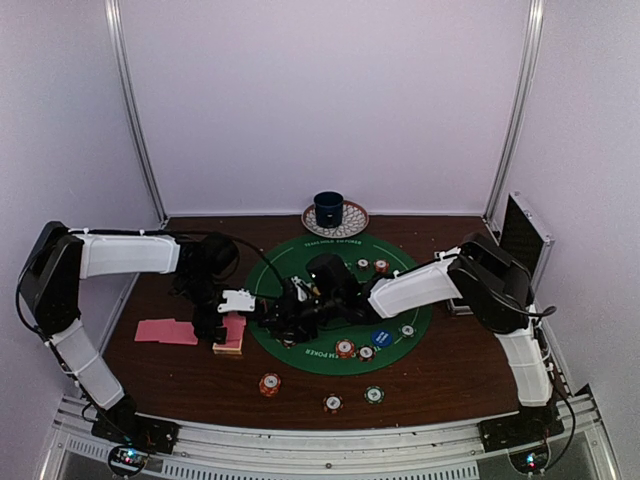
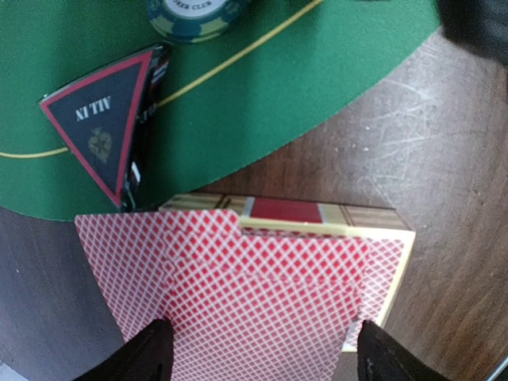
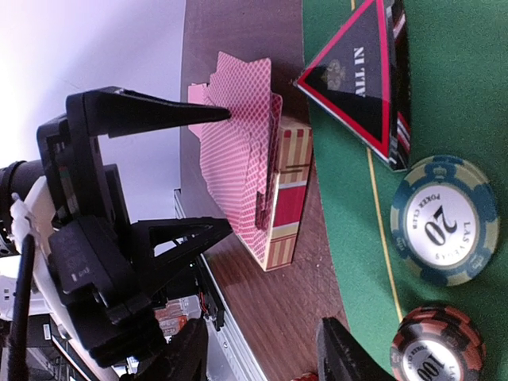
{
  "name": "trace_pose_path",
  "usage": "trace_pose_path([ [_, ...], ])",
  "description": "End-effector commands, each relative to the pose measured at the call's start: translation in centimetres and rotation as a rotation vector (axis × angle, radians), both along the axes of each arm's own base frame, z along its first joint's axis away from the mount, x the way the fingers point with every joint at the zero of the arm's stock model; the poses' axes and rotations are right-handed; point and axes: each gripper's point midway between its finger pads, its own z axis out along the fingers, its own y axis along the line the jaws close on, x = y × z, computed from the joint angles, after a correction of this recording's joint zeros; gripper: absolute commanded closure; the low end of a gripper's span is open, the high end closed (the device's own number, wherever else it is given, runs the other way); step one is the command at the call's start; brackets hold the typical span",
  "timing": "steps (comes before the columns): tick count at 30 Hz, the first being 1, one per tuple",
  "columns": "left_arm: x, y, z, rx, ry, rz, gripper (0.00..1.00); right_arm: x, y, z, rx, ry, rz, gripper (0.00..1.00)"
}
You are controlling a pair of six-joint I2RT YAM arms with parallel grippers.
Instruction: Distribute texas hold em gaming equipment
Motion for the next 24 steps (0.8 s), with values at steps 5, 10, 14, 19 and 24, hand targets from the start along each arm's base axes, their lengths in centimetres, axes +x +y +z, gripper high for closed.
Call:
trace_pose_path([
  [5,-0.7,-0.2,1.9,0.004,0.016,-0.027,0.23,1.1,-0.6,1.7,0.024,-0.045,-0.03,0.51],
  [10,-0.1,-0.4,3.3,-0.009,-0.02,-0.022,0.21,1.1,-0.5,1.7,0.015,-0.049,-0.022,0.52],
  [14,0.6,-0.7,4.4,-0.034,-0.067,-0.033,0.03,1.1,-0.6,1.8,0.003,-0.057,-0.018,0.53],
  [19,0.5,0.2,4.4,-0.04,-0.08,-0.083,0.02,1.1,-1.2,2.2,-0.027,-0.091,-0.012,0.54],
  [24,0.6,1.0,5.2,-0.108,-0.038,-0.041,0.02,1.0,-1.8,2.3,-0.062,-0.115,-0.002,0.53],
])
